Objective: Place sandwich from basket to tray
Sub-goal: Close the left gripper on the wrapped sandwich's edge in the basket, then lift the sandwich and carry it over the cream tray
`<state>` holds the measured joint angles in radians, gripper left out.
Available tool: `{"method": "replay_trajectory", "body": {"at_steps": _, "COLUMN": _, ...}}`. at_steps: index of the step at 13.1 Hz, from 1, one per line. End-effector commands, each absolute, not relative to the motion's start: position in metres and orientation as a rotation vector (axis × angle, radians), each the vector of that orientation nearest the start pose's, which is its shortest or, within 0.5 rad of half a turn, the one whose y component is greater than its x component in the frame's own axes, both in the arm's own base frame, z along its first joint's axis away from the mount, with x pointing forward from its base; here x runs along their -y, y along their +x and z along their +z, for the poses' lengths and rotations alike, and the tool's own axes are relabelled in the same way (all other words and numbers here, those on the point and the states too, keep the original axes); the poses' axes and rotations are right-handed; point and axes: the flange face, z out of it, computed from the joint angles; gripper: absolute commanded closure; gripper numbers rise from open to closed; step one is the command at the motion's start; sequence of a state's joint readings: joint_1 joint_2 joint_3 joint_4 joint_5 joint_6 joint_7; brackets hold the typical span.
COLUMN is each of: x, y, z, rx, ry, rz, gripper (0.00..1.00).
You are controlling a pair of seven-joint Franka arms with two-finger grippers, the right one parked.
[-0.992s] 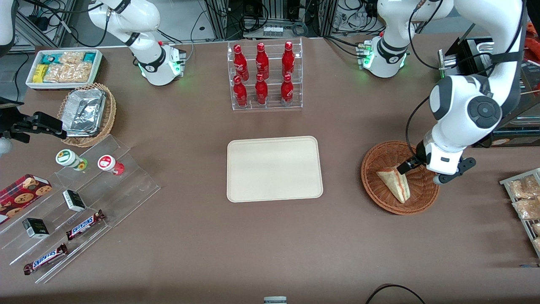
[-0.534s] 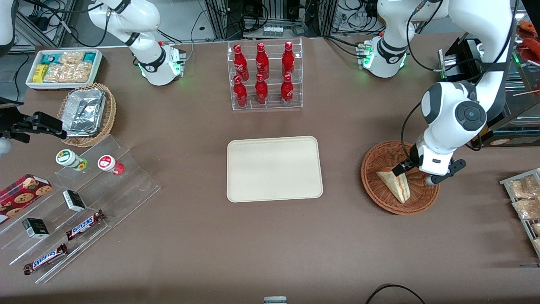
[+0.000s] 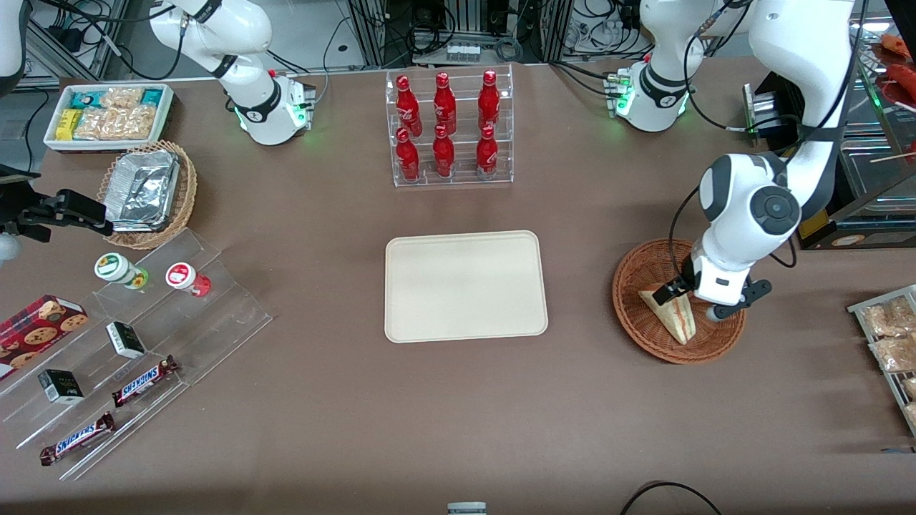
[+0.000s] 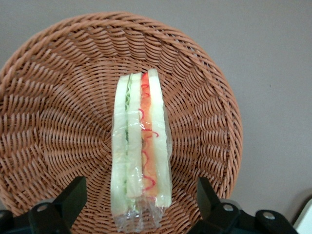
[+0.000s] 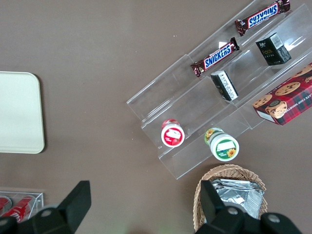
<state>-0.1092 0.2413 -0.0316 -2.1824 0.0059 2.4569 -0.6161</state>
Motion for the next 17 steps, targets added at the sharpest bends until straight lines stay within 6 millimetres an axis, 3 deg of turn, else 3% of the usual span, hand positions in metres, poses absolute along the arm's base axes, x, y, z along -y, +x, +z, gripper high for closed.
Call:
{"method": "replay_trajectory", "body": {"at_steps": 1, "x": 0.082, "y": 0.555, "z": 0.273, "rx": 0.723, "ry": -3.053, "rz": -0.058, "gripper": 0.00}}
{"method": "replay_trajectory", "body": {"at_steps": 4, "x": 0.081, "y": 0.555, "z": 0.264, "rx": 0.716, "ry": -3.046, "rz": -0.040, "gripper": 0.02}}
{"method": "replay_trajectory", "body": {"at_steps": 5, "x": 0.080, "y": 0.556, "z": 0.261, "rx": 0.706, "ry": -3.043, "rz": -0.043, "gripper": 0.09}}
{"method": "replay_trajectory", "body": {"at_steps": 8, "x": 0.081, "y": 0.555, "z": 0.259, "rx": 0.675, "ry": -3.039, "rz": -0.050, "gripper": 0.87}}
{"method": "replay_trajectory", "body": {"at_steps": 9, "x": 0.081, "y": 0.555, "z": 0.259, "rx": 0.662, "ry": -3.036, "rz": -0.050, "gripper": 1.00}}
{"method": "replay_trajectory", "body": {"at_steps": 12, "x": 0.080, "y": 0.560, "z": 0.276, "rx": 0.660, "ry": -3.038, "rz": -0.067, "gripper": 1.00}}
{"method": "replay_trajectory", "body": {"at_steps": 15, "x": 0.088, "y": 0.574, "z": 0.325, "rx": 0.643, "ry": -3.008, "rz": -0.005, "gripper": 1.00}}
{"method": "replay_trajectory", "body": {"at_steps": 17, "x": 0.130, "y": 0.579, "z": 0.366, "rx": 0.530, "ry": -3.002, "rz": 0.016, "gripper": 1.00}}
